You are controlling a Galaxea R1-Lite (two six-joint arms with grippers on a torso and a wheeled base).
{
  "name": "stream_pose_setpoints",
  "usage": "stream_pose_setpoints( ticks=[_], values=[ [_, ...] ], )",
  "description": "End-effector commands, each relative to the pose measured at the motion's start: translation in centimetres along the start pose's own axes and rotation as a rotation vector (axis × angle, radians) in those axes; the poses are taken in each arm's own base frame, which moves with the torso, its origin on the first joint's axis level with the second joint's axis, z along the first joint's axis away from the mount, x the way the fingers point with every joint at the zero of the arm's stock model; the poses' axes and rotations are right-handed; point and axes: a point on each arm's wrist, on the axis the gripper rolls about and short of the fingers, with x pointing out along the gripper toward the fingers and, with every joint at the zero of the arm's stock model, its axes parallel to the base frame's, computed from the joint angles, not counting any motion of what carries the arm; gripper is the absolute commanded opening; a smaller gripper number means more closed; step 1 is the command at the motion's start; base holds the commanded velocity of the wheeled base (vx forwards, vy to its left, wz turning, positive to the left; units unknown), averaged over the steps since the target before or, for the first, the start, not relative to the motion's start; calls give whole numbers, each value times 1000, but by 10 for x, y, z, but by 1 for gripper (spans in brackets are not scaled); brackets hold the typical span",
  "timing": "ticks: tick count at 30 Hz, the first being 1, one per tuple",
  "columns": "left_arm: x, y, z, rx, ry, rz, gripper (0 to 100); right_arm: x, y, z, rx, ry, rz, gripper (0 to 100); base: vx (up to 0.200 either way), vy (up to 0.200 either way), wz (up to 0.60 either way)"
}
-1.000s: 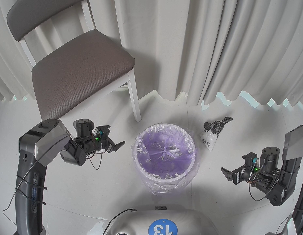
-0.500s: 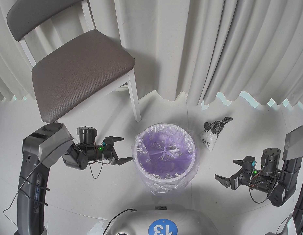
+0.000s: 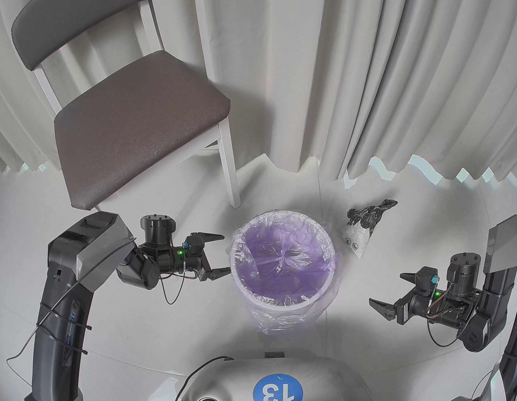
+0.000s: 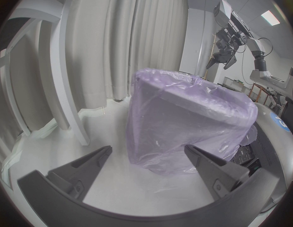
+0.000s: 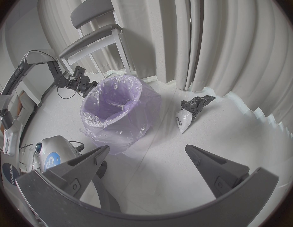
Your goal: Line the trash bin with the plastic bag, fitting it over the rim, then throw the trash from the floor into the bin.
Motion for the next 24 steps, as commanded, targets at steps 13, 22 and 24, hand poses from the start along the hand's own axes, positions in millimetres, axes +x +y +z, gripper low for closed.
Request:
stream_pose_setpoints(
  ticks=[13, 22, 24],
  values=[
    [1, 16, -17, -1, -1, 38, 0, 2, -1, 1, -11, -14, -2, 100, 0, 0, 0],
    [17, 32, -30, -36, 35, 45, 0, 14, -4, -3, 0, -7, -7, 100, 0, 0, 0],
    [22, 33, -32, -42, 43, 39, 0, 16, -6, -4, 2, -5, -14, 100, 0, 0, 0]
  ],
)
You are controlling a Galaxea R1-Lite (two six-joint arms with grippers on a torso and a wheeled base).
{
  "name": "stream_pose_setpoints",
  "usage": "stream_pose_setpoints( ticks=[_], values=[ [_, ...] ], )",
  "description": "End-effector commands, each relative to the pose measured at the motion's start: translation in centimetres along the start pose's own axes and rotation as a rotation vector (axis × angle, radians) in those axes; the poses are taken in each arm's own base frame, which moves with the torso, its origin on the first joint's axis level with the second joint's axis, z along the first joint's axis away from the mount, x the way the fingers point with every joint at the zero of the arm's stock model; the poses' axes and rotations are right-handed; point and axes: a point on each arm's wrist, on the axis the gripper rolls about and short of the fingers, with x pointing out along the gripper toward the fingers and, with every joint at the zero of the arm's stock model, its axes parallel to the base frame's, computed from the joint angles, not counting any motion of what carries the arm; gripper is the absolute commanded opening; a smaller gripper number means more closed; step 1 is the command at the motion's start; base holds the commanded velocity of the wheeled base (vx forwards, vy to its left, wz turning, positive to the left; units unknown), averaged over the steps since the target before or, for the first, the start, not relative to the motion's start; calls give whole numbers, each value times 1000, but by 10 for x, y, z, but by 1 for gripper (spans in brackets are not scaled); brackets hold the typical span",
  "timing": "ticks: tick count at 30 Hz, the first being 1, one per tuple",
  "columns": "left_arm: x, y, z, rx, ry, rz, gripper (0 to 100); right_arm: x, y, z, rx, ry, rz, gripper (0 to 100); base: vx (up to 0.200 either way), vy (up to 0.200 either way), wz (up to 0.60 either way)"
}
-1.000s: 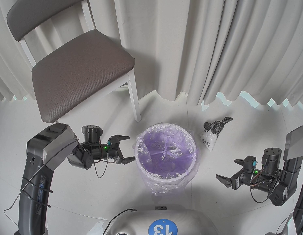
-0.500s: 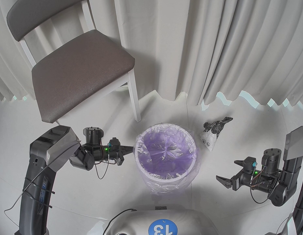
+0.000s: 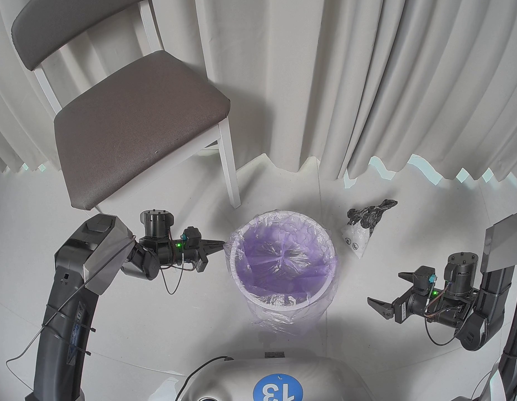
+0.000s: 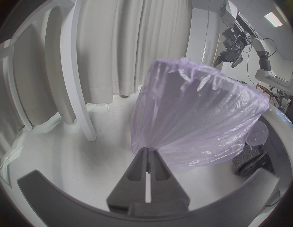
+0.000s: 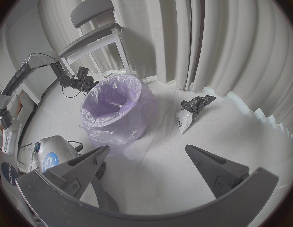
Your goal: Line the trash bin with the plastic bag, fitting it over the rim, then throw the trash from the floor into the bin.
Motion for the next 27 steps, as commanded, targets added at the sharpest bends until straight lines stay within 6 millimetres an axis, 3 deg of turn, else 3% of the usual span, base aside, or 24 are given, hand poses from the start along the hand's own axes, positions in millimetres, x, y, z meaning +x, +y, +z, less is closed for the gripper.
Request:
stream_pose_setpoints(
  ticks=[1, 9, 17, 18, 23, 27],
  values=[
    [18, -3, -17, -24, 26, -16, 0, 10, -5, -4, 3, 0, -11, 100, 0, 0, 0],
    [42, -16, -28, -32, 51, -50, 0, 25, -14, -8, 6, -3, -31, 100, 0, 0, 0],
    [35, -12, -19, -6, 57, -31, 0, 39, -17, -13, 5, -2, -31, 100, 0, 0, 0],
    [30, -11, -19, -11, 70, -23, 100, 40, -17, -14, 6, 2, -30, 100, 0, 0, 0],
    [4, -12, -27, -23, 114, 22, 100, 41, -18, -19, -31, 21, -30, 100, 0, 0, 0],
    [-23, -13, -23, 2, 100, 79, 100, 40, -33, -35, -251, 73, -53, 100, 0, 0, 0]
  ],
)
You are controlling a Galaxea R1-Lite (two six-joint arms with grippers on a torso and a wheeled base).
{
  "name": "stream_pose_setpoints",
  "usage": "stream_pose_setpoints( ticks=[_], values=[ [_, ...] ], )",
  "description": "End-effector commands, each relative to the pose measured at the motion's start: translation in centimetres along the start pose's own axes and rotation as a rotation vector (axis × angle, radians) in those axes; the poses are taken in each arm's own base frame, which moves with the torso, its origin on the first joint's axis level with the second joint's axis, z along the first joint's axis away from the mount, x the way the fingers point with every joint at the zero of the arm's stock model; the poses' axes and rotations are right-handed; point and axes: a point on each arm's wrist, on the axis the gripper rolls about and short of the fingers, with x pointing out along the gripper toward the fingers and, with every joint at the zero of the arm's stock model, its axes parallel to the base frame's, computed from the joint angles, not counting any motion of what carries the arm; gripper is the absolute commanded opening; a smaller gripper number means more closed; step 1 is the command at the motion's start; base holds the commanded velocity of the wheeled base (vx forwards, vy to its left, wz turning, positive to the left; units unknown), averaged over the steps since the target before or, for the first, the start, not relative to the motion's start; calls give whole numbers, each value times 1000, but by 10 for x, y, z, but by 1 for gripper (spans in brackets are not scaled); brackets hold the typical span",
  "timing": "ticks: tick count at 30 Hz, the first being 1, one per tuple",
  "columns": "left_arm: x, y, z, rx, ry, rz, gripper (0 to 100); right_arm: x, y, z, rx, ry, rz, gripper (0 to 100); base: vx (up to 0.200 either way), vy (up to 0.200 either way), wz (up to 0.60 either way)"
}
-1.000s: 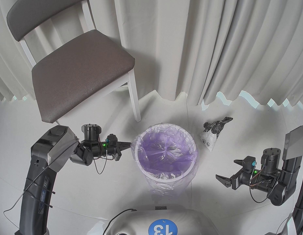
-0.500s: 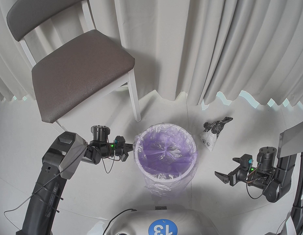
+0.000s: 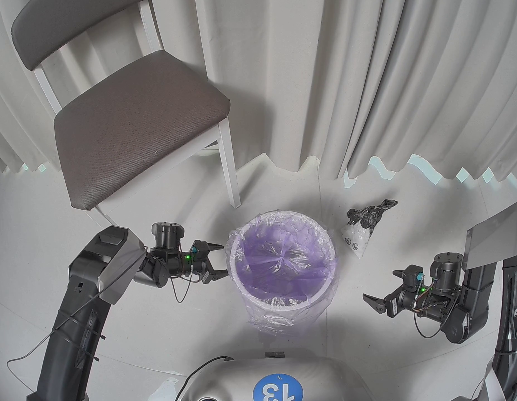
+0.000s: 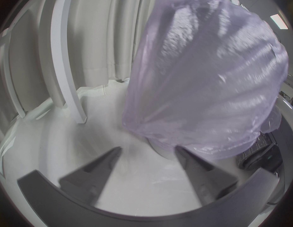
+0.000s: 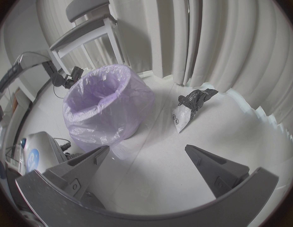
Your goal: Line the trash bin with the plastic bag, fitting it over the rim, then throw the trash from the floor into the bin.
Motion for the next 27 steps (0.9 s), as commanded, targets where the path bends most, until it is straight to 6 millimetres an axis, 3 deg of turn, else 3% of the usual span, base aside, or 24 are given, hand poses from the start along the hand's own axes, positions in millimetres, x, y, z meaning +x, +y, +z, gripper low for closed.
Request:
stream_pose_setpoints(
  ticks=[1, 2, 3, 7, 15, 21, 27],
  values=[
    [-46, 5, 8, 19, -1, 86, 100, 4, -14, -20, -215, 41, -2, 100, 0, 0, 0],
    [-46, 5, 8, 19, -1, 86, 100, 4, -14, -20, -215, 41, -2, 100, 0, 0, 0],
    [-61, 2, 13, 18, 2, 105, 100, 9, -15, -19, -239, 0, 56, 100, 0, 0, 0],
    [-85, -3, 22, 45, 12, 191, 100, 25, -20, -17, -254, -52, 73, 100, 0, 0, 0],
    [-120, -28, 47, 24, -1, 284, 100, 65, -29, -7, -291, -155, 124, 100, 0, 0, 0],
    [-142, -37, 68, -7, -43, 336, 100, 88, -36, 10, -314, -177, 153, 100, 0, 0, 0],
    [-147, -42, 71, -11, -56, 345, 100, 103, -27, 26, -346, -190, 245, 100, 0, 0, 0]
  ],
)
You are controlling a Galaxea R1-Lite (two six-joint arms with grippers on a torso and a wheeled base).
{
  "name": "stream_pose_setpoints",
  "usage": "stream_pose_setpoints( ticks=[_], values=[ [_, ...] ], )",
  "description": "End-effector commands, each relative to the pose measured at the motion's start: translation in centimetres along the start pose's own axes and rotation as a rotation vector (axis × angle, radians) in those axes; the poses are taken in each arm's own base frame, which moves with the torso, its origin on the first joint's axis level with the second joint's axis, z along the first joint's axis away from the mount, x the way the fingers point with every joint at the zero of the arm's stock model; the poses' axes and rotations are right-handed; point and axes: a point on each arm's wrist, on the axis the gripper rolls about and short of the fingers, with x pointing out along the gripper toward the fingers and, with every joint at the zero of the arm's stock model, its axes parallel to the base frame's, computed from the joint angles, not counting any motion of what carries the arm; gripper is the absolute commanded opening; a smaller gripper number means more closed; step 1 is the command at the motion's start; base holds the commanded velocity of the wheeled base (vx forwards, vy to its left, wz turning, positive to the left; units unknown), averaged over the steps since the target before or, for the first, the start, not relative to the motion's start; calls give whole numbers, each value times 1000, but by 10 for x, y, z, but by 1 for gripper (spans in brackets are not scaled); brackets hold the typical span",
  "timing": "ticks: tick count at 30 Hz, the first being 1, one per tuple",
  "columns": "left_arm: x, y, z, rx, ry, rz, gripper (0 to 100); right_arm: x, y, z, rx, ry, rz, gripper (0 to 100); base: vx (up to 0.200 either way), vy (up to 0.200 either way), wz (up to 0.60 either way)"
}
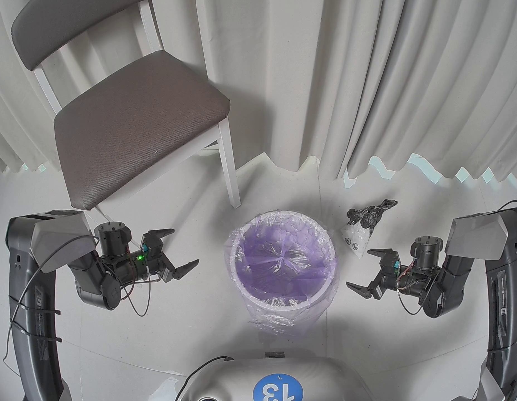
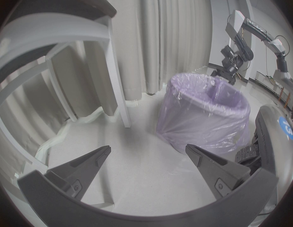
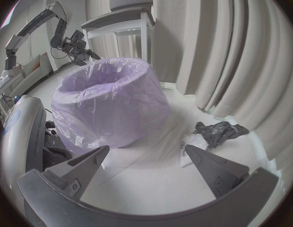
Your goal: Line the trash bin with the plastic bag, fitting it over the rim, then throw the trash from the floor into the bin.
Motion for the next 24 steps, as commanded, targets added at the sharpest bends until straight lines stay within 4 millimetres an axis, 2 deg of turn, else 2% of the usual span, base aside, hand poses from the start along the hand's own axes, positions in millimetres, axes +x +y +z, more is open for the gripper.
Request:
stream_pose_setpoints(
  ticks=[1, 6, 14, 15, 24],
  values=[
    [-13, -1, 15, 8, -23, 16, 100, 19, 1, 15, -49, -38, 61, 100, 0, 0, 0],
    [-9, -9, 9, 11, -27, 5, 100, 27, 9, 23, -79, -61, 113, 100, 0, 0, 0],
    [-9, -14, 3, 19, -45, 11, 100, 39, 7, 25, -120, -26, 151, 100, 0, 0, 0],
    [-9, -14, 3, 19, -45, 11, 100, 39, 7, 25, -120, -26, 151, 0, 0, 0, 0],
    [-15, -19, 2, 7, -62, 21, 100, 44, 5, 25, -110, -12, 203, 0, 0, 0, 0]
  ],
)
